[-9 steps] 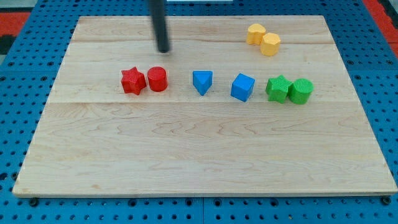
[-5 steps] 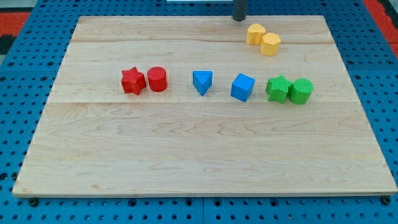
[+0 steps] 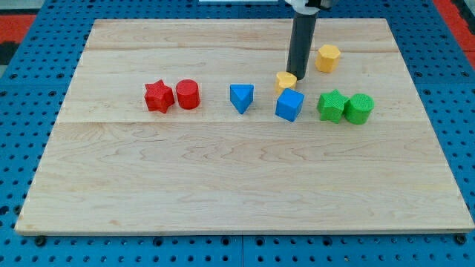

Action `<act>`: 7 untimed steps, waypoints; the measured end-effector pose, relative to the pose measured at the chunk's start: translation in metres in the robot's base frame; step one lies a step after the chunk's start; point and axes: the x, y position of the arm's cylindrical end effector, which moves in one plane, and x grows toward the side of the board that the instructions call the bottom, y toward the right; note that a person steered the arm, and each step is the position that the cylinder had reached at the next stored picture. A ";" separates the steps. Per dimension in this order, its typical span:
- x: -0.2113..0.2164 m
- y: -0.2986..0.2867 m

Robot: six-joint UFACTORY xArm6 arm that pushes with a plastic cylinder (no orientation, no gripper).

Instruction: Move the yellow heart in between the blue blocks

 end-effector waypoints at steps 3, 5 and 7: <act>0.031 -0.038; 0.014 0.046; -0.032 0.155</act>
